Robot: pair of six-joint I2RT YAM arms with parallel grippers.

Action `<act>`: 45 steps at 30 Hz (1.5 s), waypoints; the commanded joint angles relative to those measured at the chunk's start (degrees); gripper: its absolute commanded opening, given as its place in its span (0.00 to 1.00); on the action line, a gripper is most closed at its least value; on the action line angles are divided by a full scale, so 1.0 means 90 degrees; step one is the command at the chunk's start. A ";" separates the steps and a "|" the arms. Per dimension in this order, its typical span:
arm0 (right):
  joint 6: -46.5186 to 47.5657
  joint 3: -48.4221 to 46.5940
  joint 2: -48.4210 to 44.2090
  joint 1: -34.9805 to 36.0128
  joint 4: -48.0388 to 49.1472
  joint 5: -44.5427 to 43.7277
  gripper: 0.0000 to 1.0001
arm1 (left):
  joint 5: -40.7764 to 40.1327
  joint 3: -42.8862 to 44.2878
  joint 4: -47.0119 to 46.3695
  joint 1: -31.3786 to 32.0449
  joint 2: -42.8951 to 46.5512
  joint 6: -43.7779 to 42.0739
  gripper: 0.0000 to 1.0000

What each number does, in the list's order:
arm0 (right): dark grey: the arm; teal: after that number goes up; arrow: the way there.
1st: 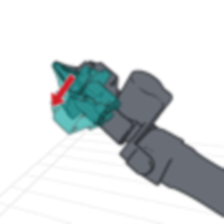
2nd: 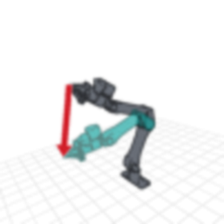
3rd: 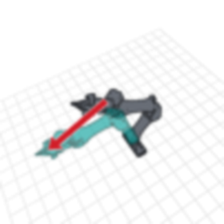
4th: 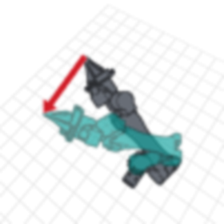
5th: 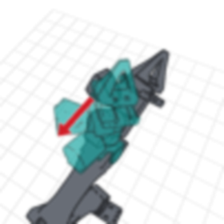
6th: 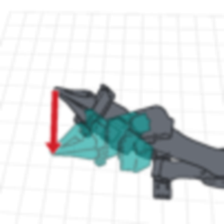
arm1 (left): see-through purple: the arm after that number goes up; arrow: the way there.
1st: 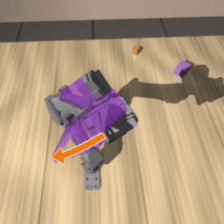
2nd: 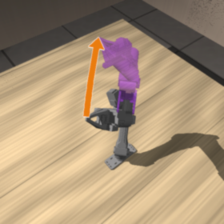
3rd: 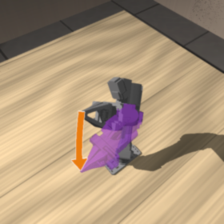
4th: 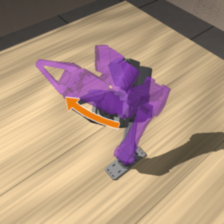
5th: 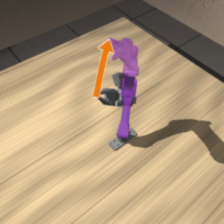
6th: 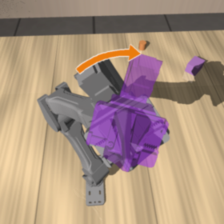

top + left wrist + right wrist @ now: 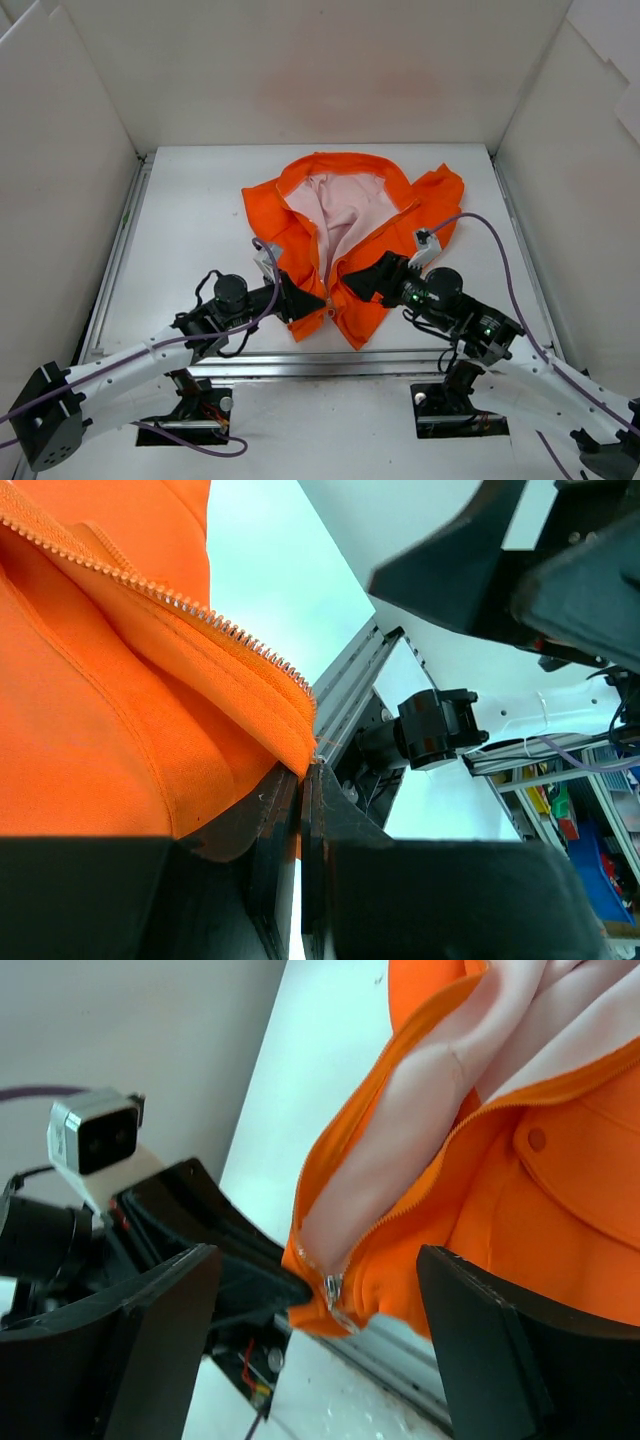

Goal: Zip up the jacket

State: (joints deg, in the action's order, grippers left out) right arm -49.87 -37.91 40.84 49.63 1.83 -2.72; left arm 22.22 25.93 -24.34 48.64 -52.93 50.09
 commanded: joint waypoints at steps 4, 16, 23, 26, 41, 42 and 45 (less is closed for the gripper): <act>-0.0162 0.0471 -0.0787 0.0150 -0.0155 0.1354 0.17 | 0.0393 0.0468 -0.0430 0.0044 -0.0018 -0.0018 0.00; -0.0280 0.1566 -0.0348 0.0482 0.1946 0.1817 0.38 | 0.0549 0.0449 -0.0479 0.0044 -0.0037 0.0197 0.00; -0.0416 0.1994 -0.0095 0.0521 0.2549 0.1816 0.45 | 0.0598 0.0439 -0.0626 0.0044 -0.0047 0.0333 0.00; -0.0416 0.2005 0.0100 0.0570 0.2668 0.1826 0.45 | 0.0637 0.0419 -0.0723 0.0044 -0.0115 0.0382 0.00; -0.0377 0.2220 0.0384 0.0658 0.3449 0.1699 0.38 | 0.0705 0.0341 -0.0850 0.0044 -0.0125 0.0470 0.00; -0.0377 0.2220 0.0394 0.0677 0.3459 0.1680 0.34 | 0.0696 0.0341 -0.0850 0.0044 -0.0106 0.0480 0.00; -0.0377 0.2230 0.0336 0.0697 0.3450 0.1611 0.26 | 0.0695 0.0351 -0.0782 0.0044 -0.0067 0.0451 0.00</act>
State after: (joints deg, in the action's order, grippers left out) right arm -53.10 -17.34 43.99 55.24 26.24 12.88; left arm 25.71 26.04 -25.65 48.64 -54.37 53.21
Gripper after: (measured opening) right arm 0.272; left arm 0.055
